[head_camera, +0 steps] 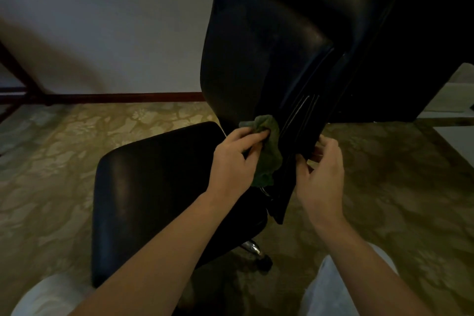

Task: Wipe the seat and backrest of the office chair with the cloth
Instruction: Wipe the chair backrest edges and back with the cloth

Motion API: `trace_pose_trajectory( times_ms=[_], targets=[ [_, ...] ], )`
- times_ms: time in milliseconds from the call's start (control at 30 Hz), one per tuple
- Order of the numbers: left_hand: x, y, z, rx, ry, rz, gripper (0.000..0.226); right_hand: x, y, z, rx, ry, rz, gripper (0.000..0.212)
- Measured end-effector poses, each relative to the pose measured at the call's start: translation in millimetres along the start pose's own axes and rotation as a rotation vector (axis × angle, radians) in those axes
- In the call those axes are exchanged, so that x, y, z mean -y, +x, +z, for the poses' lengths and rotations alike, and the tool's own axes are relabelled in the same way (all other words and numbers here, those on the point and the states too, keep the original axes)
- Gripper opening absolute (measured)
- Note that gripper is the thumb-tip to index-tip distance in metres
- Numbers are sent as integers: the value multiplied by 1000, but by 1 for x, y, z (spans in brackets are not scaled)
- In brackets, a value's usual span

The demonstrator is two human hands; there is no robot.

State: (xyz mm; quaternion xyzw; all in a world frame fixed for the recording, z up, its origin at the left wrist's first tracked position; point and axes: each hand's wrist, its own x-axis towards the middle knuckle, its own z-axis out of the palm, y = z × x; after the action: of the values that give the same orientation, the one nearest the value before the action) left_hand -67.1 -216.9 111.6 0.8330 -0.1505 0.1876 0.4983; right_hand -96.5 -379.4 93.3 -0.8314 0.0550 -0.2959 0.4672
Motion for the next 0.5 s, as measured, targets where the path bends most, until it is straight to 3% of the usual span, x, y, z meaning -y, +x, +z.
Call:
trace_pose_trajectory(
  times_ms=[100, 300, 500],
  targets=[
    [12, -13, 1, 20, 19, -14, 26, -2, -3, 2, -18, -9, -21, 46],
    [30, -22, -26, 232, 253, 2, 28, -3, -6, 4, -31, -13, -45, 48],
    [25, -17, -34, 65, 178, 31, 28, -6, -10, 4, -26, -13, -51, 52]
  ],
)
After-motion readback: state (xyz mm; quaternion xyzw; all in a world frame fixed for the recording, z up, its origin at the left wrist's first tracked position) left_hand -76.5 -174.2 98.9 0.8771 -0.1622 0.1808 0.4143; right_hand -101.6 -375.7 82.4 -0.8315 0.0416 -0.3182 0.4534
